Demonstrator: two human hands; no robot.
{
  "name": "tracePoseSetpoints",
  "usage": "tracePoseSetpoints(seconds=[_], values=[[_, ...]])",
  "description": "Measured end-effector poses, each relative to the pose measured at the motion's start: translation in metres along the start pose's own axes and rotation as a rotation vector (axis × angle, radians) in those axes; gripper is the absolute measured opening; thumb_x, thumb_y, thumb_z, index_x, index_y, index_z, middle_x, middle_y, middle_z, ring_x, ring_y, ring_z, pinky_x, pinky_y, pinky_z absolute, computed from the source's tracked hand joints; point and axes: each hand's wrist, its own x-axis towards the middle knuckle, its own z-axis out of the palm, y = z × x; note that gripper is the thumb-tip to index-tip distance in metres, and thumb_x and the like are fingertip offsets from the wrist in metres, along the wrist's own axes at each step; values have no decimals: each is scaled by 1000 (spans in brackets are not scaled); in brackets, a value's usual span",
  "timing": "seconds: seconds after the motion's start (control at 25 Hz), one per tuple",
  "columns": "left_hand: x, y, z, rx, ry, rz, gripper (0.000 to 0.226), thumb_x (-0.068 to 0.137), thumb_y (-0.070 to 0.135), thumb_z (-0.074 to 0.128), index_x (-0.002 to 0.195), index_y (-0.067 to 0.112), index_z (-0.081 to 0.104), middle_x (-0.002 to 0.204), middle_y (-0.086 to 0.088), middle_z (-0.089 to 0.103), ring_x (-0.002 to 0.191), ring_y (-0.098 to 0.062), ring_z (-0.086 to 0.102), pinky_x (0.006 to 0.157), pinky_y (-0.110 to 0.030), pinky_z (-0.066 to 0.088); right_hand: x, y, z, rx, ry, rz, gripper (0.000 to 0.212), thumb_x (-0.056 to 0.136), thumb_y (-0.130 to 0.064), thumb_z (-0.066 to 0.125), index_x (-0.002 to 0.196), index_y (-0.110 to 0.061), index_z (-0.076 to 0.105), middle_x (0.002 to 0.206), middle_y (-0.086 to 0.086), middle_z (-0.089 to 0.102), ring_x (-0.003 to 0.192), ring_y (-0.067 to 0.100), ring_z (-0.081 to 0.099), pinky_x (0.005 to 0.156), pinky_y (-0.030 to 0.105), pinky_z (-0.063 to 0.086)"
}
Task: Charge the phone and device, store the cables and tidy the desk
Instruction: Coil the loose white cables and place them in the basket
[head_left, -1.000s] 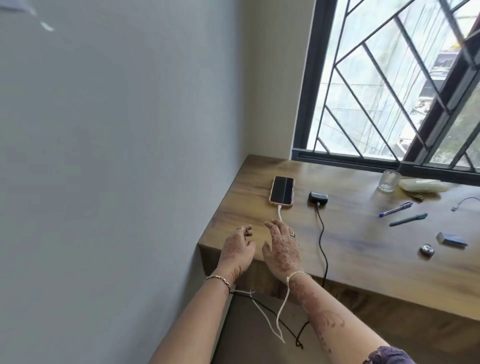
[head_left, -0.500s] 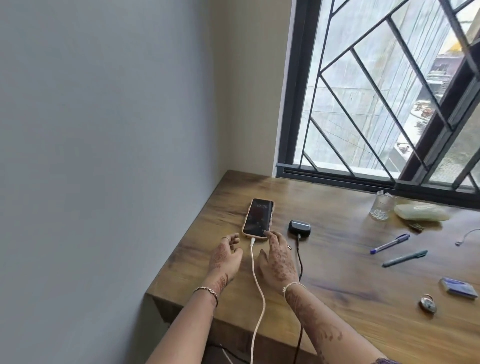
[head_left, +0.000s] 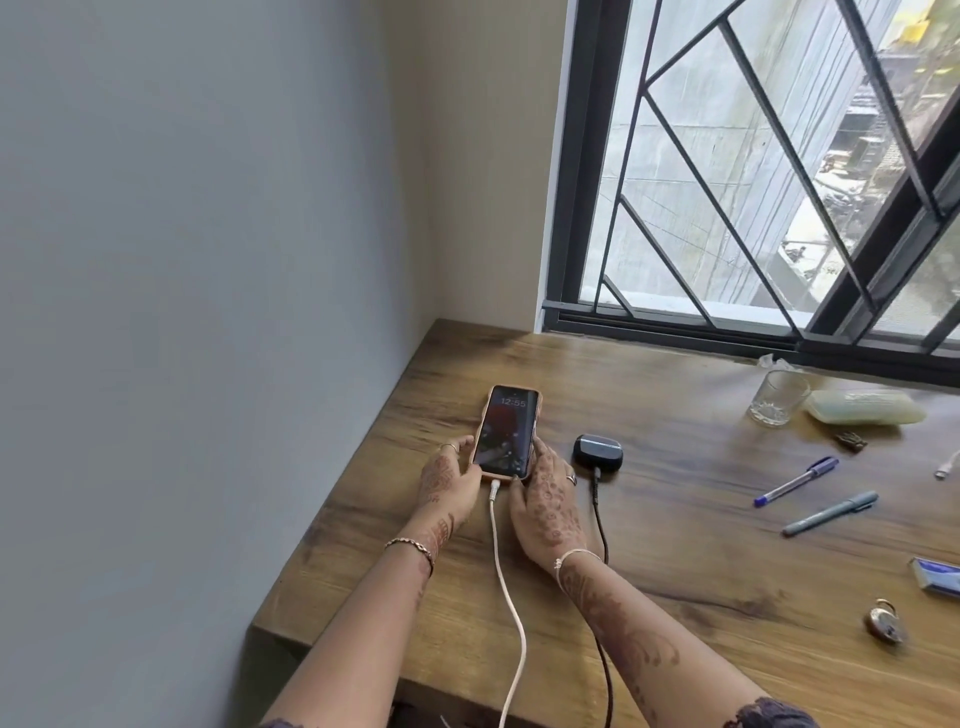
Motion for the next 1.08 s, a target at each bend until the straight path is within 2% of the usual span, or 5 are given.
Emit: tracePoseSetpoints(seconds=[0.56,0.76,0.88,0.96,1.08], values=[[73,5,10,-130,-172,-17,40,98,13,42,138,13,43,142,-1,49,130,-15,46,110,-26,32,23,8,20,-167,39,-1,102,65,-74,56,144,-19,24,140,-4,38,136,16,29,113,35,32],[77,10,19,-489,-216,-138,40,95,-2,41,133,7,44,135,2,47,121,-19,51,68,-16,55,25,6,16,-142,65,-25,99,61,-66,66,142,-23,29,135,-9,44,131,12,33,110,32,36],[73,16,17,-633,-183,-214,36,95,-8,35,128,0,47,125,-7,49,99,-16,57,46,-15,53,26,6,15,-129,77,-21,98,61,-63,69,142,-25,29,133,-9,46,129,11,35,108,30,37],[71,19,14,-671,-182,-203,31,95,-11,34,119,-2,51,121,-11,51,84,-10,55,42,-10,47,26,6,15,-137,82,-38,97,61,-62,70,142,-24,31,133,-9,47,129,11,37,108,30,38],[76,12,12,-718,-171,-203,40,94,-10,38,133,-6,43,134,-13,49,110,-22,55,53,-9,52,24,4,12,-99,84,-74,95,63,-58,73,142,-23,32,135,-8,48,131,12,38,109,28,36]])
